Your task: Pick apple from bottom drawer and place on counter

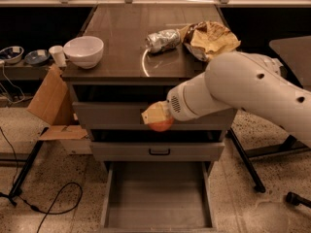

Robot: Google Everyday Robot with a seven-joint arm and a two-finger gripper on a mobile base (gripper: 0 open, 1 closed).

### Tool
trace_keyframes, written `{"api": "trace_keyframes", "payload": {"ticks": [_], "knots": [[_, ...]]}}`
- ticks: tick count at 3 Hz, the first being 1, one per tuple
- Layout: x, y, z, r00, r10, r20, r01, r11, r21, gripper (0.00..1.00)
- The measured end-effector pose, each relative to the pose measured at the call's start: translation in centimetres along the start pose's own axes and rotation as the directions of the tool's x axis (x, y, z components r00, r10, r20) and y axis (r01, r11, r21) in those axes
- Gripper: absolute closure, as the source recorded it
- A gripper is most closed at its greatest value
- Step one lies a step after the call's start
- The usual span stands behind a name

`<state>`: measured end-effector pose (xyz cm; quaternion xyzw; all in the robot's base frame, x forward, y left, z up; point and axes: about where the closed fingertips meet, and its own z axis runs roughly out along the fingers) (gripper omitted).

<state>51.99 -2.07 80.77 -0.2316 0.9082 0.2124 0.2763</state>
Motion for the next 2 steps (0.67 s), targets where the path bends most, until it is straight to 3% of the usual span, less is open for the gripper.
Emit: {"api": "trace_keyframes", "payload": {"ticks": [2], "knots": [[-5.7, 1.4, -1.3, 0.994, -0.037, 0.102, 0.034, 0.999, 0.03, 1.0]]}}
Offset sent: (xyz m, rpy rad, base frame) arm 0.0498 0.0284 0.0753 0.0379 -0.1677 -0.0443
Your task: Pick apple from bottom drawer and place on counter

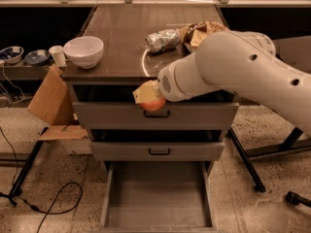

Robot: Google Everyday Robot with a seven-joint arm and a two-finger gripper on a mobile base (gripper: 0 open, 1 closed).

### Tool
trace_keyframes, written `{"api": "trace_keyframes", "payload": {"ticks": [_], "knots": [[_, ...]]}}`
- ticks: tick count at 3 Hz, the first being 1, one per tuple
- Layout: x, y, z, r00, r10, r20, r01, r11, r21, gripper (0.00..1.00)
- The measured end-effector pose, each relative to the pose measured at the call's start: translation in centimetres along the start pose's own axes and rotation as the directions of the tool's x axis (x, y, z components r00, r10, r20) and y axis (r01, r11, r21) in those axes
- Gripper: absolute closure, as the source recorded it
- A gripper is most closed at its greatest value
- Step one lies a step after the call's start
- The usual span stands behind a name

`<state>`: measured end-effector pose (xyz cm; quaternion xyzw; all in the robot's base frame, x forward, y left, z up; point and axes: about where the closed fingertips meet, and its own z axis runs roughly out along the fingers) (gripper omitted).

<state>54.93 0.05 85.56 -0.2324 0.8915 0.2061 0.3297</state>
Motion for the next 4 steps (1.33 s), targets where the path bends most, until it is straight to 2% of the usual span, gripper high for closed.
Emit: {"api": "trace_keyframes", "payload": {"ticks": [2, 4], "knots": [[-5.1, -0.5, 0.9, 0.995, 0.044, 0.089, -0.045, 0.999, 0.002, 1.0], [-8.6, 0.3, 0.8, 0.982, 0.075, 0.175, -0.077, 0.997, 0.003, 1.0]]}}
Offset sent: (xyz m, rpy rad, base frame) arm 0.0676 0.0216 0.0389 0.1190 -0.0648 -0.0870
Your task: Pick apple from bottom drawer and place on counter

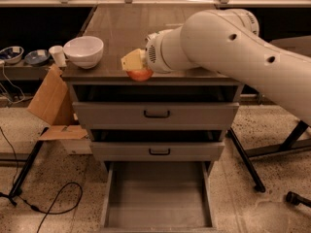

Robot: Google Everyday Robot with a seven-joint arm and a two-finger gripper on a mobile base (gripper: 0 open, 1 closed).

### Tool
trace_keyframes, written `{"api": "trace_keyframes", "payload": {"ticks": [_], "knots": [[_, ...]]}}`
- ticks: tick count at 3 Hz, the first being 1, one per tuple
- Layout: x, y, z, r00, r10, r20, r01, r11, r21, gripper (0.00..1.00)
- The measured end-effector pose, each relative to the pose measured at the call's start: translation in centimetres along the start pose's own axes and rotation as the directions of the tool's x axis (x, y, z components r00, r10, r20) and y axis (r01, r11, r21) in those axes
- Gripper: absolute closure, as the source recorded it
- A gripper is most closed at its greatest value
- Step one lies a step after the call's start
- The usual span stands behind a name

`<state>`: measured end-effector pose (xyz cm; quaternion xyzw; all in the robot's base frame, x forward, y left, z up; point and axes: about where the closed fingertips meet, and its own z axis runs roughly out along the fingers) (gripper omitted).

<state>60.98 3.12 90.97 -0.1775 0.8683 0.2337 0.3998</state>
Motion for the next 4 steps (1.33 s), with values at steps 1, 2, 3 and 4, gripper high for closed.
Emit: {"api": "trace_keyframes", "payload": {"ticks": [1, 2, 3, 4], "knots": [[-1.7, -0.1, 1.2, 1.0, 0.017, 0.02, -0.017, 0.9998, 0.014, 1.0], [-2.6, -2.0, 3.5, 0.999, 0.043, 0.011, -0.044, 0.9986, 0.031, 1.0], [-2.8, -4.3, 5.6, 0.997, 0.077, 0.006, -0.077, 0.9963, 0.037, 1.0], [-3.3, -6.1, 6.8, 0.993, 0.111, 0.027, -0.112, 0.9925, 0.048, 1.0]]}}
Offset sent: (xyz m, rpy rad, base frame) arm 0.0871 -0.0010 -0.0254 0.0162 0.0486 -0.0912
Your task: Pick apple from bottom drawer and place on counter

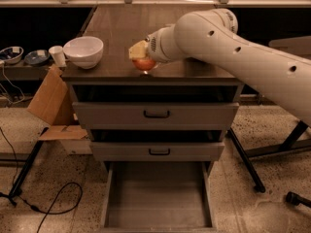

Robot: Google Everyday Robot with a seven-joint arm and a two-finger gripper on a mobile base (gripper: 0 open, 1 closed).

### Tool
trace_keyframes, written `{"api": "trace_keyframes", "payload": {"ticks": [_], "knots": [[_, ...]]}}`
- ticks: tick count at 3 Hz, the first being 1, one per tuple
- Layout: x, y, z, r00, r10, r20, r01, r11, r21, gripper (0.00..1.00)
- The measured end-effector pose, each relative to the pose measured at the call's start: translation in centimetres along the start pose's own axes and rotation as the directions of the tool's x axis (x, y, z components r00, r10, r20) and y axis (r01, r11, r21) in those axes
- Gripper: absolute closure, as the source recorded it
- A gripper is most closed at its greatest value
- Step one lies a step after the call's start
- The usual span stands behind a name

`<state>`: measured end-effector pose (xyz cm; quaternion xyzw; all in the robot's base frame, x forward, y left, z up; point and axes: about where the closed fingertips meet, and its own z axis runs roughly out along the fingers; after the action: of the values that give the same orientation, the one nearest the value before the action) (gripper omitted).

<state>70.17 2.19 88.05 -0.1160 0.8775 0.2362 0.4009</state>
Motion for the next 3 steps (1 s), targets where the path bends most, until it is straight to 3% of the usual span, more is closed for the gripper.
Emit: {"api": "trace_keyframes", "payload": {"ticks": [3], "knots": [[-2.7, -0.7, 1.6, 0.995, 0.051, 0.088, -0.057, 0.9962, 0.065, 1.0]]}}
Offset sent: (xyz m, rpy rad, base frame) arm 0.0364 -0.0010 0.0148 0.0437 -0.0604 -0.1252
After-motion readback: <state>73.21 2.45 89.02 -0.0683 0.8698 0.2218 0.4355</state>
